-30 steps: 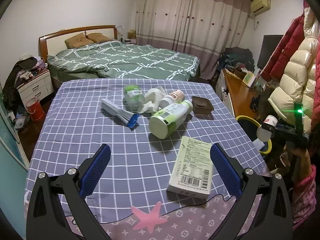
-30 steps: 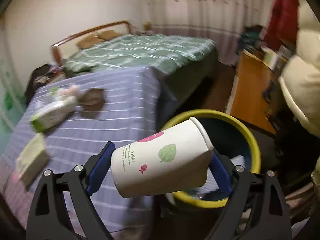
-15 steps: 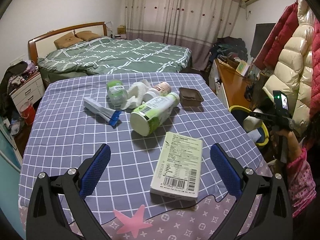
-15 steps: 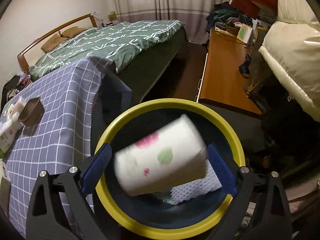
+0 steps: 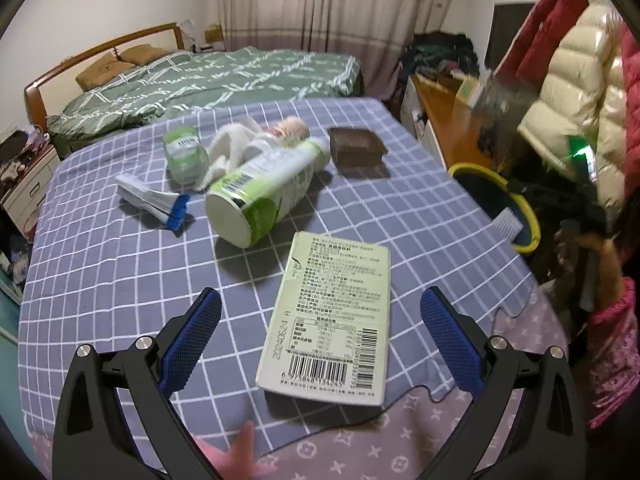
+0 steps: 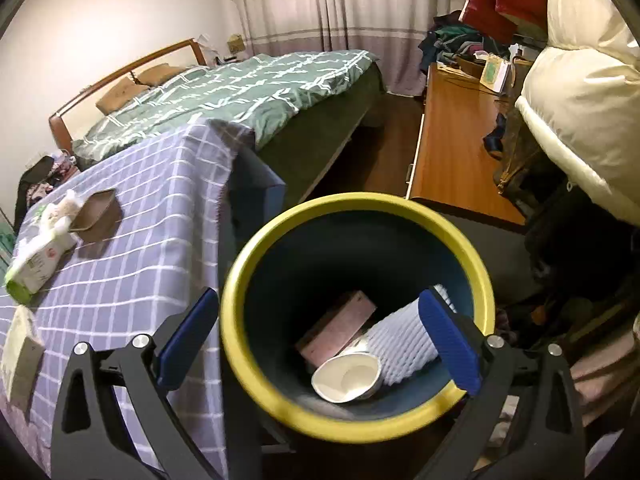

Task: Collect trash
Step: 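Grasp the beige juice carton with the left tool, then carry the beige carton over the bin and open the left tool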

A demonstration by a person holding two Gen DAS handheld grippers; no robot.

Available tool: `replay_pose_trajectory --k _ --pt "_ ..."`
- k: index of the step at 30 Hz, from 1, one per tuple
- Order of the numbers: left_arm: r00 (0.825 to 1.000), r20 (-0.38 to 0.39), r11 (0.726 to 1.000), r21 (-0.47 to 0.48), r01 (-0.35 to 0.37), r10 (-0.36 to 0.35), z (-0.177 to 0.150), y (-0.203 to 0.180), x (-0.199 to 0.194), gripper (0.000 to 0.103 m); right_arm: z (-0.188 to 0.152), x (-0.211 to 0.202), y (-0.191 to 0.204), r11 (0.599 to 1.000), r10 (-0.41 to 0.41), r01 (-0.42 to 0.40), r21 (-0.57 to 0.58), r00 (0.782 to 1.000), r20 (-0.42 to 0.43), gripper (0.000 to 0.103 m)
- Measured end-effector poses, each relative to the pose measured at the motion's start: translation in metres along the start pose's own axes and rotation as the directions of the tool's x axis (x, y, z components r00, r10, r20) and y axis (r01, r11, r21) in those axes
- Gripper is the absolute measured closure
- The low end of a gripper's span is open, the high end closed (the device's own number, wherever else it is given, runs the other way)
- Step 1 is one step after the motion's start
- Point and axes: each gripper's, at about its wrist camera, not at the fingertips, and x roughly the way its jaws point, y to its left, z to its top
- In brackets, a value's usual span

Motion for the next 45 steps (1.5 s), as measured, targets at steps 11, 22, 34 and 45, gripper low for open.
replay_pose_trajectory --k 11,22,34,45 --pt "0.989 -0.149 0.998 0.069 -0.001 0.011 0.002 -0.011 0.060 0.005 -0.020 -0.020 0.020 0.999 0.044 -0.043 -0.026 0.999 0.009 0.008" --pt "0.985 -0.170 0.997 0.073 -0.019 0.031 0.005 -0.009 0.074 0.013 -0.027 -0.018 0.021 0.998 0.052 -0.052 -0.024 0.999 -0.003 0.008" --pt "0.984 -0.178 0.998 0.061 -0.011 0.021 0.015 -0.009 0.071 0.032 -0.033 -0.019 0.022 0.998 0.049 -0.049 -0.028 0.999 -0.006 0.008" --pt "0.992 -0.125 0.988 0.152 0.036 -0.017 0.051 -0.059 0.062 0.032 -0.041 -0.034 0.004 1.000 0.029 -0.029 -0.005 0.999 0.033 0.008"
